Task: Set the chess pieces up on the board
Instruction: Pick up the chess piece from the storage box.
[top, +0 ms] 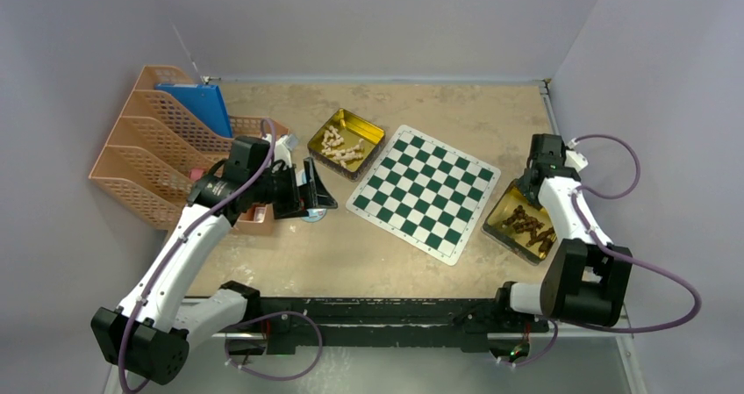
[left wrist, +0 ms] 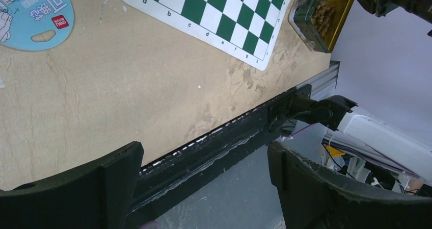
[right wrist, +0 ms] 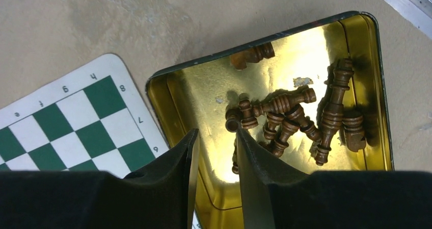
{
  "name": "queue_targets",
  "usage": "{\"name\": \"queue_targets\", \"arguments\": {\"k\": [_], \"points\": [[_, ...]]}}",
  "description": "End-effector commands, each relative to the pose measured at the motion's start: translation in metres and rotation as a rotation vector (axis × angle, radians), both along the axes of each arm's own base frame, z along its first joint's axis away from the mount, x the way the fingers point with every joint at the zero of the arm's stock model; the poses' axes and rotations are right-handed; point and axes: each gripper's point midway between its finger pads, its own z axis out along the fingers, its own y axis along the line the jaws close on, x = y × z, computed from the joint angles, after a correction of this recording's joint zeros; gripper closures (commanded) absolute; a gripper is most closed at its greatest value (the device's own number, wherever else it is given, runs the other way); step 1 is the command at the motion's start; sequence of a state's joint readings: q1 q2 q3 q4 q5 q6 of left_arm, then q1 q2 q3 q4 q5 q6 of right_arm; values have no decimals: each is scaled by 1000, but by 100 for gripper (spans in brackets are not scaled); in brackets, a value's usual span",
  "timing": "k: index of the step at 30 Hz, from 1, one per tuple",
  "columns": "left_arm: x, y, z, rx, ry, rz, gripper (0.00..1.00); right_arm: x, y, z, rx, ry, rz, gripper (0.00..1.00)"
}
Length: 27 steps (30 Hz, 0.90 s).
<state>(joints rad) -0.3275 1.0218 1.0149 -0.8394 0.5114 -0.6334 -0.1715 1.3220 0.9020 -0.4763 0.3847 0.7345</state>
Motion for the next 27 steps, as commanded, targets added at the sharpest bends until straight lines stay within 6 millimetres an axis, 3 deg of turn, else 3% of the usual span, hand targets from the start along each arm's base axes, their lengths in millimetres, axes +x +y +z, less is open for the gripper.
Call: {"name": "queue_targets", "arguments": {"k": [1,12,16,27], "points": [[8,1,17,0,-63,-4,8,-3,1,-11,44,-2,-16,64],[10,4,19,18,-72,12,8,-10,-1,-34,99,27,-68,64],[9,5,16,25,-70,20,8,-1,2,-33,110,-10,-36,62],[14,6,16,34,-74,27,8,-7,-3,-47,95,55,-71,59]]}}
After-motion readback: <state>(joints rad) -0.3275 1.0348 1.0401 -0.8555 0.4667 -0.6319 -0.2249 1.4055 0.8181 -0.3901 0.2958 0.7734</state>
